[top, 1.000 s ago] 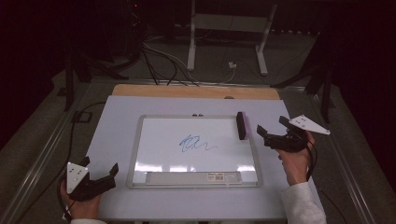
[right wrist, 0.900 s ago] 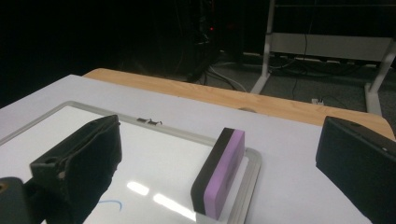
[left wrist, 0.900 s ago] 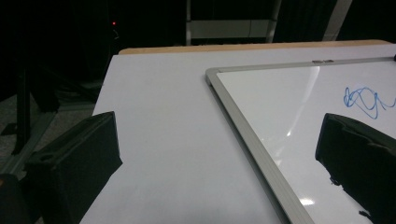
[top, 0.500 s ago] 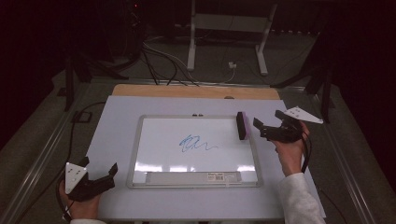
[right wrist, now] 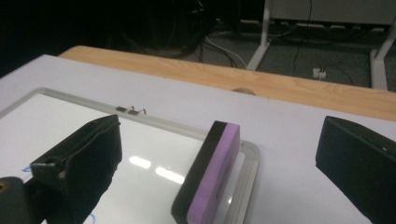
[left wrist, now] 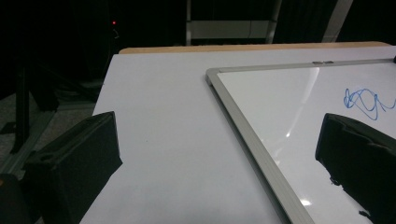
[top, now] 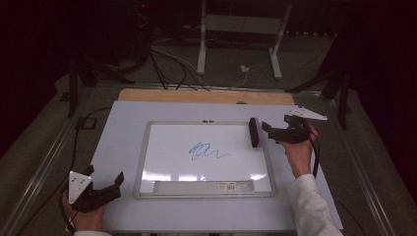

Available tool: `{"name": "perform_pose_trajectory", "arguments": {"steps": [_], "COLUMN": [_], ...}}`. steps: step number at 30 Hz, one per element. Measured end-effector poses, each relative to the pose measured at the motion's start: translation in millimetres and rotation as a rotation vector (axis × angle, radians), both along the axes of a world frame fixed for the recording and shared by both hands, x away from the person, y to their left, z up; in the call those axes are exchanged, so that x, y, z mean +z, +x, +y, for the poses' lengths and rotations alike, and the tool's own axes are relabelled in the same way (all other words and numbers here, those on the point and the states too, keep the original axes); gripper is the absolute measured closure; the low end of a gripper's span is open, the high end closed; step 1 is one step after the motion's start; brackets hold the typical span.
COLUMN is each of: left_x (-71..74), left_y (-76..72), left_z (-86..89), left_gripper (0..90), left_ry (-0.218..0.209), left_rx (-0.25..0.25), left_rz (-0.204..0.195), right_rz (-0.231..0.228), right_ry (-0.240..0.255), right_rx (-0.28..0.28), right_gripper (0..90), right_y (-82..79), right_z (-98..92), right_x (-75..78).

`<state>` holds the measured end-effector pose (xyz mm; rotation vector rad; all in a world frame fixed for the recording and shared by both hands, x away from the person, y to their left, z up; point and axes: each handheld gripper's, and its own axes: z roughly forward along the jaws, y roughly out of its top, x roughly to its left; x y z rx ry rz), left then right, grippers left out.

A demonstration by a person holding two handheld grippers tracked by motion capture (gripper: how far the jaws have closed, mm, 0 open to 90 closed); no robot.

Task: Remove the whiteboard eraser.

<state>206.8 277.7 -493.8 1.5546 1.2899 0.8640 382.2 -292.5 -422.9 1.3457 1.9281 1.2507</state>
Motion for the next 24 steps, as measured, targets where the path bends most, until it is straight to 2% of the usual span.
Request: {"name": "perform_pose_trajectory", "arguments": {"steps": [3,8,18,22,24], "left_x": [-0.5,-0.8,-1.4,-1.7,-1.7], "left_y": [0.4,0.7,1.3,1.6,1.6], "left_z": [-0.6,-1.1,-1.5,-1.3,-1.3], "left_gripper": [0.7,0.7,0.7,0.7,0.7], "left_ry": [0.004,0.004,0.008,0.008,0.008], "left_rx": [-0.005,-0.006,-0.008,-0.009,-0.009], "left_rz": [0.004,0.006,0.012,0.014,0.015], "right_rz": [0.035,0.066,0.111,0.147,0.150], "right_ry": [-0.020,-0.038,-0.018,-0.018,-0.024], "right_rx": [-0.010,-0.014,-0.025,-0.025,-0.026], "right_gripper": [0.5,0.5,4.2,7.3,8.9], "right_y": [9.6,17.0,27.4,32.6,33.3], "right_z": [1.3,4.1,6.2,6.4,6.9], "right_x": [-9.7,-17.2,-25.4,-31.6,-32.7]}}
